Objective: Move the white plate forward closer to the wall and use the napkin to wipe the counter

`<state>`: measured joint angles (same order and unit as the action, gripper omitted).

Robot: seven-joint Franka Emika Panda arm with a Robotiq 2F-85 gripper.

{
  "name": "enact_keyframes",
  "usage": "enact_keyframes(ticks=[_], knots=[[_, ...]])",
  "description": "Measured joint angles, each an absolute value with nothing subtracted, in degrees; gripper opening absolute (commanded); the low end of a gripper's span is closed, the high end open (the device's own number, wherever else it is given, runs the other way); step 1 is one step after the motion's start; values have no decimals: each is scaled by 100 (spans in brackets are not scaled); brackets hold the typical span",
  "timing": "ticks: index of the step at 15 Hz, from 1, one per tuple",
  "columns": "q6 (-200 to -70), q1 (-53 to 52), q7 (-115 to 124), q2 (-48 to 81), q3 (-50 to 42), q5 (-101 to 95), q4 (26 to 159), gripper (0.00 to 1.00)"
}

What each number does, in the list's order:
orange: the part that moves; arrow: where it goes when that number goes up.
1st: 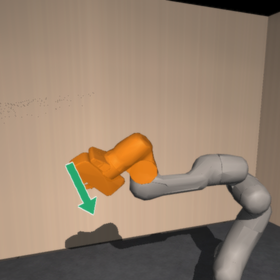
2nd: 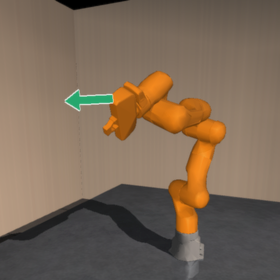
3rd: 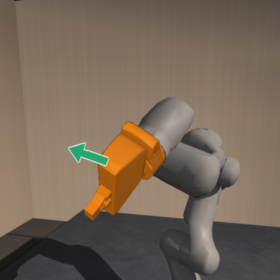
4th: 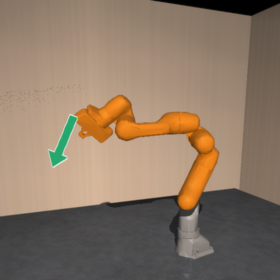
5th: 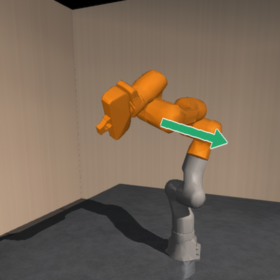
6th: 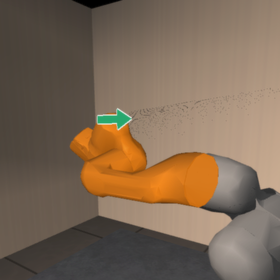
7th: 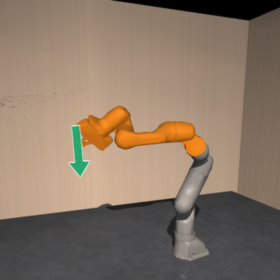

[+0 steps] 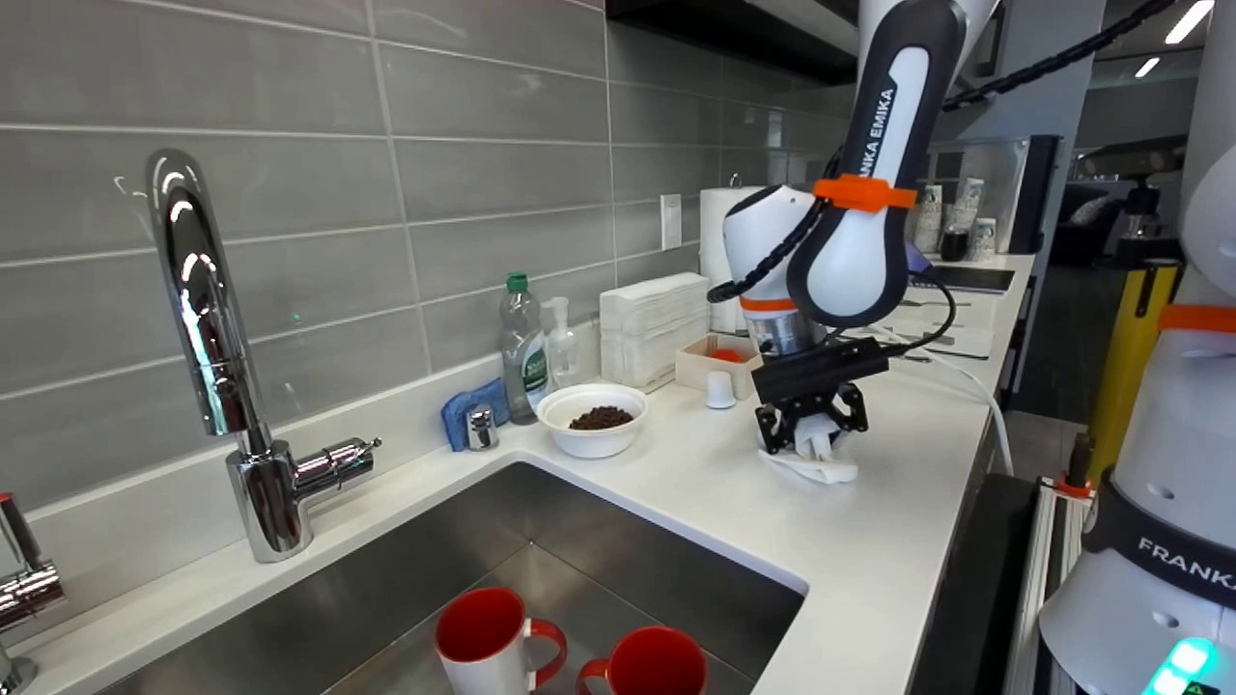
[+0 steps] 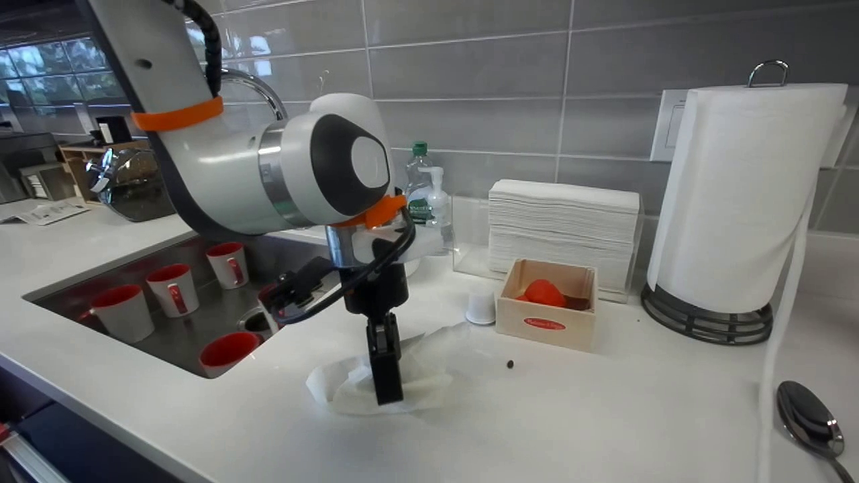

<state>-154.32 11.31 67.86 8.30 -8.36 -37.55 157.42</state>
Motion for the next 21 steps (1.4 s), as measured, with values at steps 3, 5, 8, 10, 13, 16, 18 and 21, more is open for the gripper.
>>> enact_keyframes(ticks=[3, 5, 8, 10, 13, 16, 18, 21], knots=[[-15529, 936, 6239, 853, -396, -2675, 15742, 0], [-15415, 832, 5550, 851, -62, -1775, 15741, 0], [-14580, 499, 4815, 766, 50, -1081, 15700, 0], [-13899, 323, 4826, 669, -65, -1171, 15717, 0], [-13251, 269, 5101, 626, -402, -1752, 15714, 0], [-13006, 363, 5592, 638, -897, -2543, 15716, 0], [-13008, 510, 5899, 688, -1204, -3004, 15700, 0], [-13042, 742, 6264, 845, -1568, -3415, 15589, 0]])
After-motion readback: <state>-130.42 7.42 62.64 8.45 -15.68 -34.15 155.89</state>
